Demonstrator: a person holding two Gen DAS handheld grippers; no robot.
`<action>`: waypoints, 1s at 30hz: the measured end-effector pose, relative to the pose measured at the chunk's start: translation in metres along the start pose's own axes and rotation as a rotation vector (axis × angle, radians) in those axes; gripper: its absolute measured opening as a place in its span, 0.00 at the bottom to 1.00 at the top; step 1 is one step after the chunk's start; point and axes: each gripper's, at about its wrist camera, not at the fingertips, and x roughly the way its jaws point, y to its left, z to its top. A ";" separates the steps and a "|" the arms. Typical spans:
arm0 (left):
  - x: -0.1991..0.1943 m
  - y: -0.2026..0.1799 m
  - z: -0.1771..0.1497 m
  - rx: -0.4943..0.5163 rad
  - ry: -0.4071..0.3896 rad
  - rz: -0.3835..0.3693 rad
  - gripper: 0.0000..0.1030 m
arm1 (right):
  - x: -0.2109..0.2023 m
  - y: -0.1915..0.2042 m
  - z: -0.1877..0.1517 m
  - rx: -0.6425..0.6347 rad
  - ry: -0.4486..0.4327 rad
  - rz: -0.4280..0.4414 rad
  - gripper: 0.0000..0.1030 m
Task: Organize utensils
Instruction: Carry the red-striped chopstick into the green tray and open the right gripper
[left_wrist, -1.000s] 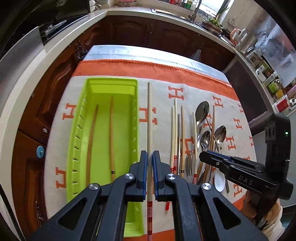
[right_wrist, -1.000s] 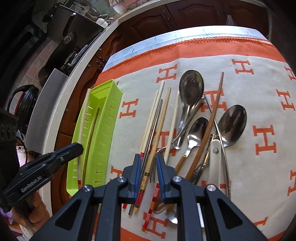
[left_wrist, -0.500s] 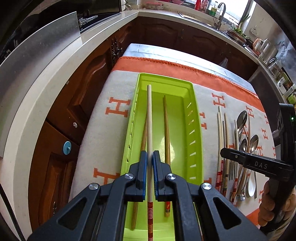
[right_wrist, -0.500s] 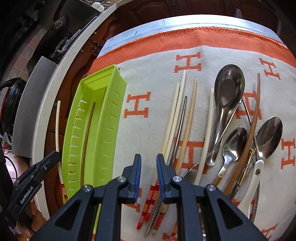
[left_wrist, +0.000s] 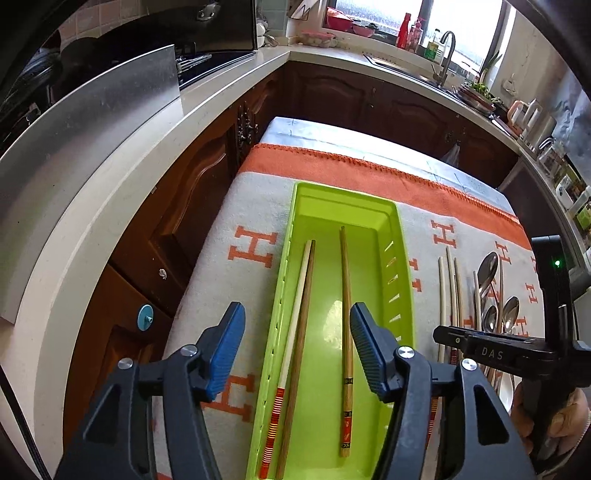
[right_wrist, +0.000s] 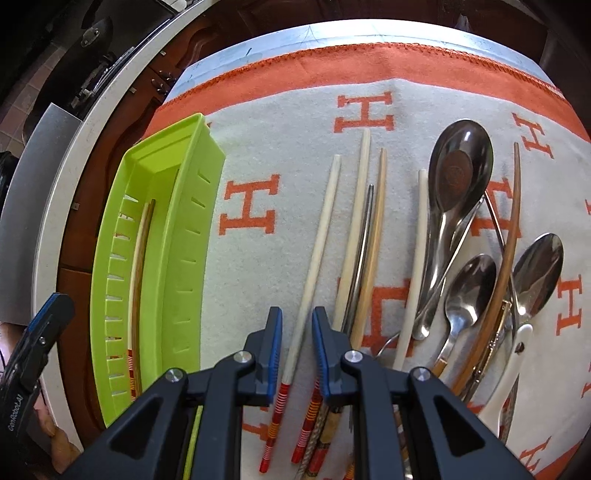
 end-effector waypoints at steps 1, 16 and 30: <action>-0.001 0.002 0.000 -0.007 0.000 -0.001 0.58 | 0.000 0.003 0.000 -0.009 -0.005 -0.016 0.16; -0.014 0.020 -0.010 -0.047 -0.003 0.018 0.71 | -0.019 0.003 -0.007 -0.042 -0.037 -0.020 0.05; -0.028 0.027 -0.011 -0.047 -0.041 0.085 0.74 | -0.073 0.041 0.004 -0.038 -0.048 0.222 0.05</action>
